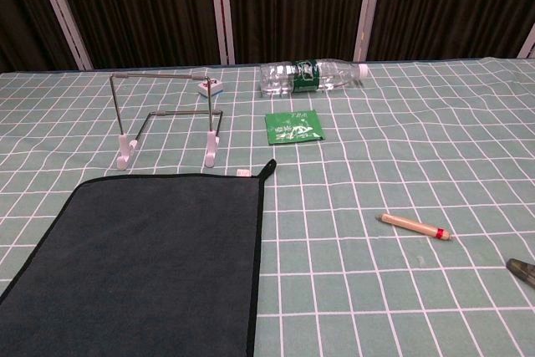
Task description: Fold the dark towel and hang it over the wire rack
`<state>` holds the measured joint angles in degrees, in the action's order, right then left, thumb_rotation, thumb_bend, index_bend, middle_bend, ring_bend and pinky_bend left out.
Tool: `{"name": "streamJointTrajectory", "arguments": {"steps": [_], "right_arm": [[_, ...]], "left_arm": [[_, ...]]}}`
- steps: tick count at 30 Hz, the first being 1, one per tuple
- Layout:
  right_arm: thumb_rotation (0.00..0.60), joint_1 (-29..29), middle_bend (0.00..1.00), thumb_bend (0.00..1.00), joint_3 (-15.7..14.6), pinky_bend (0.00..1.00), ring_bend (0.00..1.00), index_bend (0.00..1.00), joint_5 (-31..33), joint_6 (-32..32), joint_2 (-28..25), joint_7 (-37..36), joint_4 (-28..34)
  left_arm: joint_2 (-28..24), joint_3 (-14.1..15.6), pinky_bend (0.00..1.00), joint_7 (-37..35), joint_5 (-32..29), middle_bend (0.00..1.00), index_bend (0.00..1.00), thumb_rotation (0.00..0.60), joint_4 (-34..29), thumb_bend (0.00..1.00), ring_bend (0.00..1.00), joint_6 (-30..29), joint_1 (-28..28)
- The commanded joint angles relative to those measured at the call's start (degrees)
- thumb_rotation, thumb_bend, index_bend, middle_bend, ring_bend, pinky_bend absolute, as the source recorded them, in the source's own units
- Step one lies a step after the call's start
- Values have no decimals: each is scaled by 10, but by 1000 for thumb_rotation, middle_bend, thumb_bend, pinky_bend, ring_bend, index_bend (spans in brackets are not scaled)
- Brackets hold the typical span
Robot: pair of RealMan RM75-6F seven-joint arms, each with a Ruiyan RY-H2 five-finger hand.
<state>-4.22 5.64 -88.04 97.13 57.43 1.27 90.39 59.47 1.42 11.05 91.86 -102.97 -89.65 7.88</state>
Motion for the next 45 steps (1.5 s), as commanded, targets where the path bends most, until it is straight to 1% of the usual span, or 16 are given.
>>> {"name": "streamJointTrajectory", "arguments": {"steps": [1,4,7,11,14,16,18,22,25,27,31,36,41,45], "right_arm": [[600,0,0,0,0,0,0,0,0,1,0,-1,1],[600,-1,0,0,0,0,0,0,0,2,-1,-4,4],[600,-1,0,0,1,0,0,0,1,4,-3,-5,8],[600,0,0,0,4,0,0,0,6,-1,-5,-4,13],[600,5,0,0,2,0,0,0,8,-13,-6,-21,16],[600,7,0,0,1,0,0,0,9,-21,-7,-35,15],[600,9,0,0,4,0,0,0,18,-25,-6,-33,9],[600,14,0,0,8,0,0,0,28,-35,-1,-24,2],[600,22,0,0,11,0,0,0,35,-49,4,-24,-7],[600,25,0,0,12,0,0,0,41,-55,7,-19,-10],[600,30,0,0,14,0,0,0,51,-66,11,-10,-12],[600,34,0,0,14,0,0,0,59,-74,14,1,-12],[600,35,0,0,16,0,0,0,66,-78,15,3,-14],[600,35,0,0,17,0,0,0,69,-79,15,1,-16]], "left_arm": [[1,0,0,1,2,0,0,600,2,0,0,3,0],[3,1,0,-1,10,0,0,600,5,0,0,13,5],[8,0,0,0,28,0,0,600,6,0,0,42,26],[23,-8,0,32,50,0,0,600,2,0,0,132,86],[51,-29,0,68,48,0,0,600,-3,9,0,233,157],[71,-43,0,80,37,0,1,600,3,44,0,277,188],[98,-57,0,93,24,0,20,600,16,94,0,331,227],[144,-76,0,108,9,0,120,600,52,210,0,407,287],[170,-80,0,97,2,0,177,600,82,273,0,453,323],[184,-77,0,84,7,0,191,600,101,303,0,470,342],[214,-65,0,53,32,0,196,600,140,357,0,479,370],[252,-40,0,24,55,0,205,600,188,369,0,488,394],[288,-22,0,-8,71,0,223,600,235,403,0,478,409],[303,-10,0,-20,82,0,231,600,254,442,0,469,419]]}}
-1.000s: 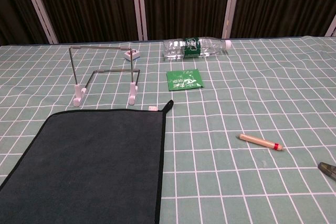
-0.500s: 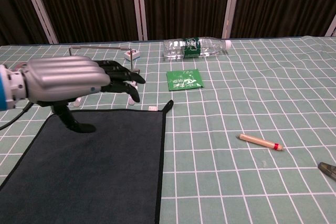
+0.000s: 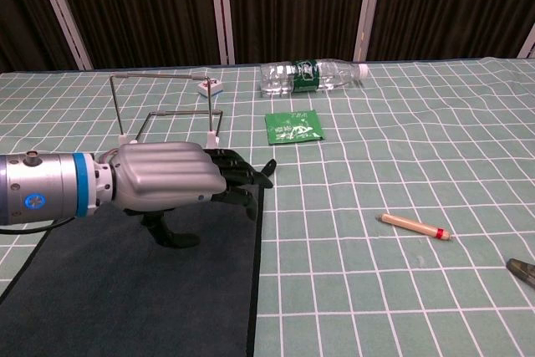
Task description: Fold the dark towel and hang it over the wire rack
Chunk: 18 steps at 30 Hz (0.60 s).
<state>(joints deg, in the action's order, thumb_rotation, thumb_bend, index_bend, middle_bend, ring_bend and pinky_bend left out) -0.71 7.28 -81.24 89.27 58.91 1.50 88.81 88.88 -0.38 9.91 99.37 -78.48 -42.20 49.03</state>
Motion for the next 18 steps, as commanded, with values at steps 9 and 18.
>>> {"name": "streamJointTrajectory", "arguments": {"steps": [9,18], "right_arm": [[600,-1,0,0,1,0,0,0,3,1,-4,-13,-3],[600,-3,0,0,-1,0,0,0,0,2,-7,-23,-5]], "left_arm": [[32,20,0,-6,5,0,231,600,25,456,0,-6,19],[58,22,0,14,-8,0,232,600,38,529,0,-2,29]]}}
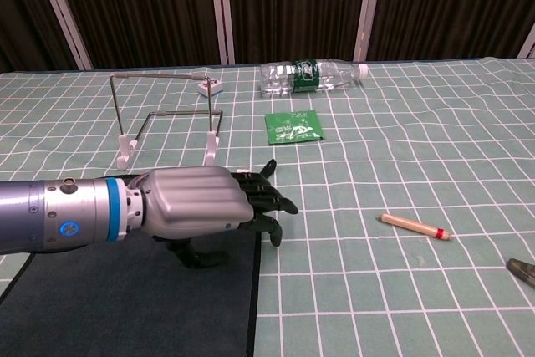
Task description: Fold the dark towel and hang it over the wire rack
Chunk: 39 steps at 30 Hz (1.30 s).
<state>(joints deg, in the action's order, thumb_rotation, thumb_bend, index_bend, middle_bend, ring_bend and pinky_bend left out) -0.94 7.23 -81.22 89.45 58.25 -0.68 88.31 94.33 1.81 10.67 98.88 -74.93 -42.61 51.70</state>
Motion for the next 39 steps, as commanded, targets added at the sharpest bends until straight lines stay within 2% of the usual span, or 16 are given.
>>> {"name": "streamJointTrajectory", "arguments": {"steps": [1,13,20,39], "right_arm": [[600,-1,0,0,0,0,0,0,-1,1,-1,-2,0],[600,-1,0,0,-2,0,0,0,-1,0,-3,-8,-1],[600,-1,0,0,-2,0,0,0,-2,0,-3,-8,-1],[600,1,0,0,-4,0,0,0,-2,-3,-4,-8,0]], "left_arm": [[6,1,0,11,-5,0,231,600,4,528,0,4,3],[22,5,0,32,-25,0,242,600,14,528,0,4,6],[22,11,0,26,-30,0,291,600,17,530,0,-6,3],[29,26,0,-2,-20,0,306,600,39,528,0,-40,0]]}}
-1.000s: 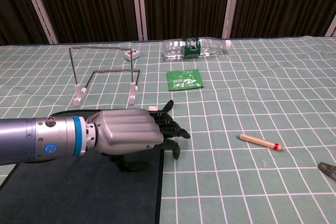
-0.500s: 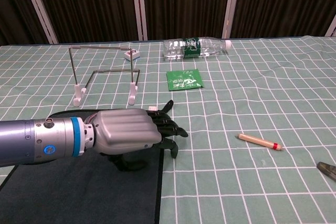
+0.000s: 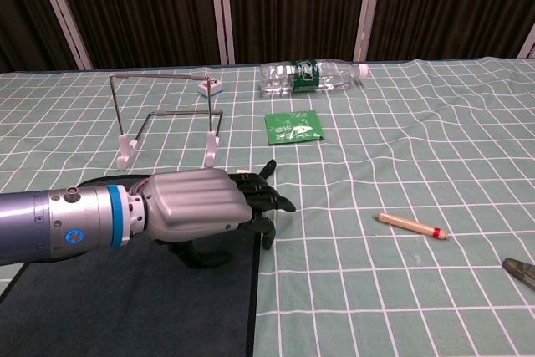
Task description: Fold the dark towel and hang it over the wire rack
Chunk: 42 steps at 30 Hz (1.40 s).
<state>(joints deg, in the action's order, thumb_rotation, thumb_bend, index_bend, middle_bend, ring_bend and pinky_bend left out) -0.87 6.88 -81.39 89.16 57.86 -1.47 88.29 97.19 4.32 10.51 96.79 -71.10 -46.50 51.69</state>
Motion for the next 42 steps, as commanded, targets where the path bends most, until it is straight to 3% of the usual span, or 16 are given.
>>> {"name": "streamJointTrajectory", "arguments": {"steps": [1,13,28,42], "right_arm": [[600,0,0,0,0,0,0,0,0,0,0,0,0],[600,0,0,0,-1,0,0,0,-3,3,0,-3,-1],[600,-2,0,0,-3,0,0,0,-6,5,-2,-3,2],[600,-1,0,0,-4,0,0,0,-9,5,-2,-6,1]], "left_arm": [[1,2,0,-1,1,0,315,600,2,529,0,-1,0],[4,7,0,-29,14,0,441,600,16,529,0,-35,-3],[3,11,0,-30,15,0,464,600,16,529,0,-42,-5],[-4,16,0,-45,20,0,715,600,20,530,0,-65,-13]]}}
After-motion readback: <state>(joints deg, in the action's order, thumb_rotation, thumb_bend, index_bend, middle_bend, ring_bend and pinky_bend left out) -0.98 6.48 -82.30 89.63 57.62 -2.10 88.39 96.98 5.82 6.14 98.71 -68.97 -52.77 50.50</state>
